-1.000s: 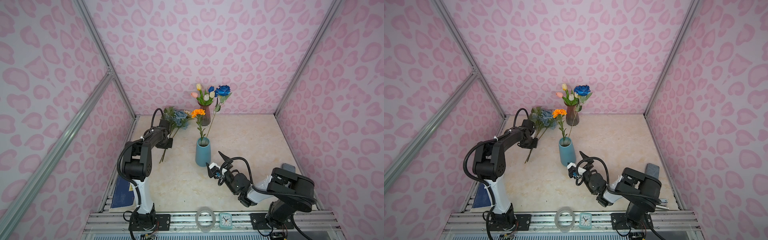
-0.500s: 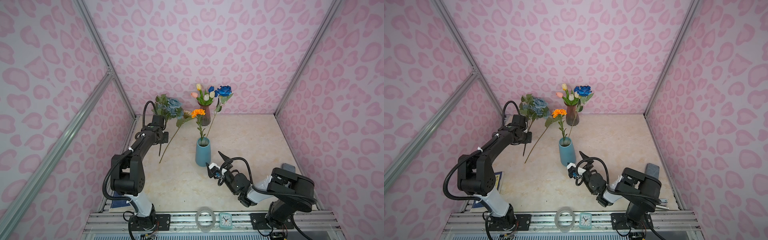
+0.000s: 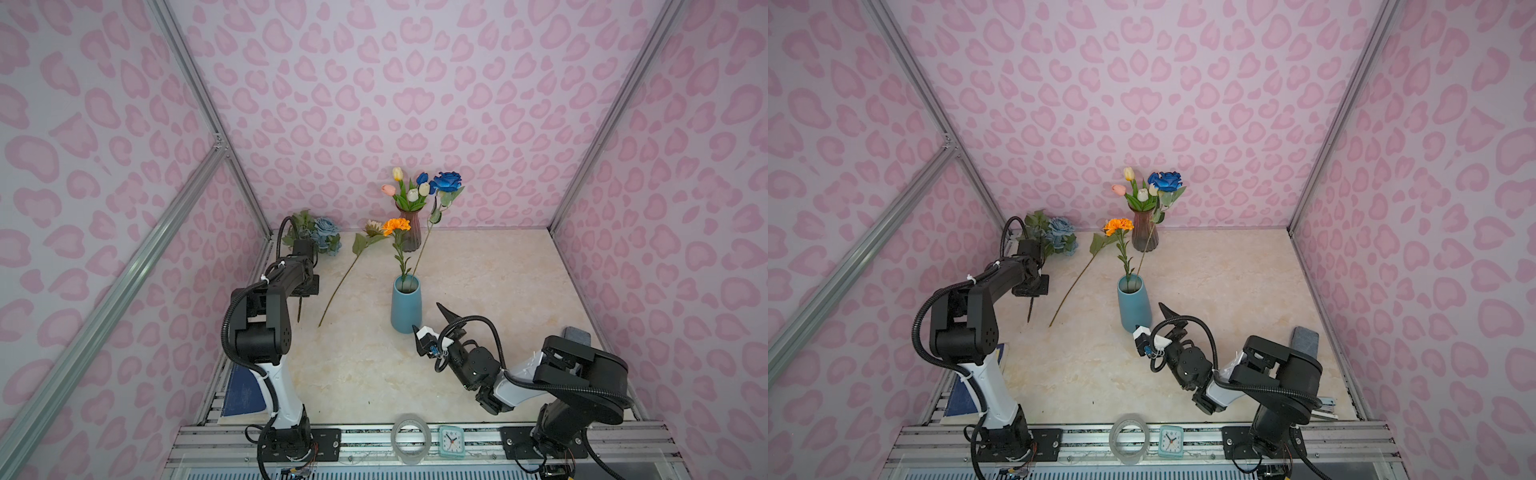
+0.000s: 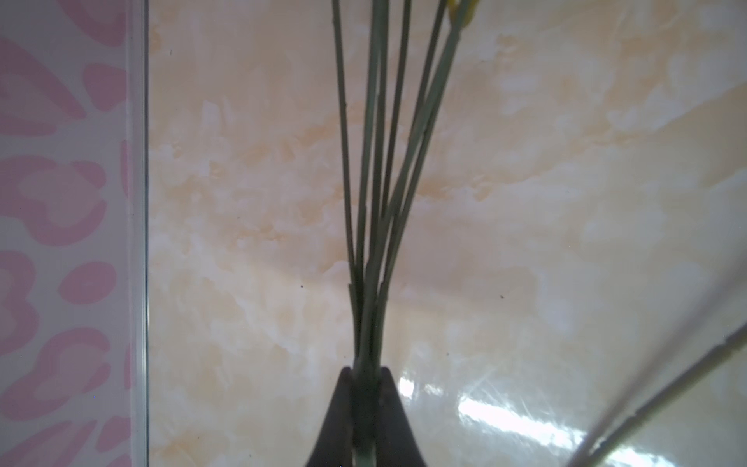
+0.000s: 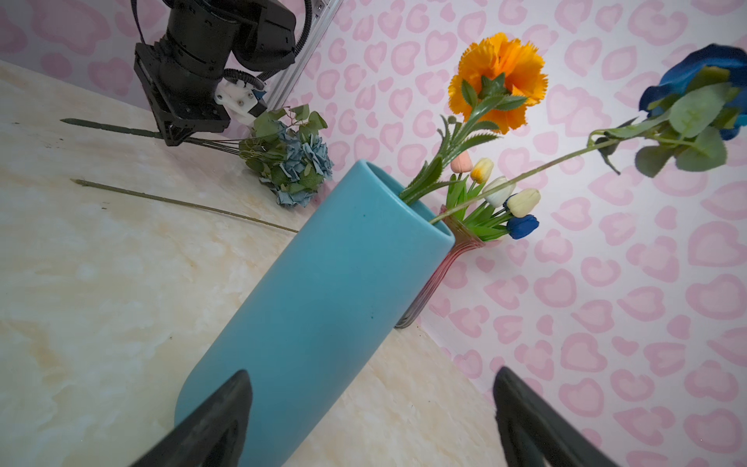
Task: Arrange the flowers into the vase
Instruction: 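Close the left gripper on the cream sunflower stem in the pile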
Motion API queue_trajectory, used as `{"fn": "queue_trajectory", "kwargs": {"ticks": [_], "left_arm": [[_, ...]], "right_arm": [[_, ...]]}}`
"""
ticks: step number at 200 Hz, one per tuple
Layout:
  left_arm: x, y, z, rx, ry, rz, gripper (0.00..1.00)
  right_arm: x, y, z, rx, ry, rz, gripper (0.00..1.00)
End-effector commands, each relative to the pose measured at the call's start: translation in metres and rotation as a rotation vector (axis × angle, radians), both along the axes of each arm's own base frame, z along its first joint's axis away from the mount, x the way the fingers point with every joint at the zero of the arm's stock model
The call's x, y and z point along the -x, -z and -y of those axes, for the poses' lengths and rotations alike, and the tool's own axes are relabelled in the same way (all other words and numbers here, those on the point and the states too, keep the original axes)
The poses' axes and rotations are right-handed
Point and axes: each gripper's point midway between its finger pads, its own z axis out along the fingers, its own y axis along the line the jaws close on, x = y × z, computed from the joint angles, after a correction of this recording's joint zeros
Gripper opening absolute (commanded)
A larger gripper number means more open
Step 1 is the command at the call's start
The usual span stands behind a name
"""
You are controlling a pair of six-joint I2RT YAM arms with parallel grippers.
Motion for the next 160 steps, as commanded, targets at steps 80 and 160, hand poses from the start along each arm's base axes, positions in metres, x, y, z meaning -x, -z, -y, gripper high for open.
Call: {"fn": "queue_trajectory", "kwargs": {"ticks": [80,160], "left_arm": [[0.004,-0.078,0.008,0.04,0.014,0.195,0.58],[-0.033,-0.04,0.122,0.169,0.335,0.063,0.62]], "right_arm": [[-0.001,-0.007,-0.001,-0.036,0.002,0.014,0.92],[0.0,-0.009,-0.001,-0.044,-0.002,0.015,0.92]]}}
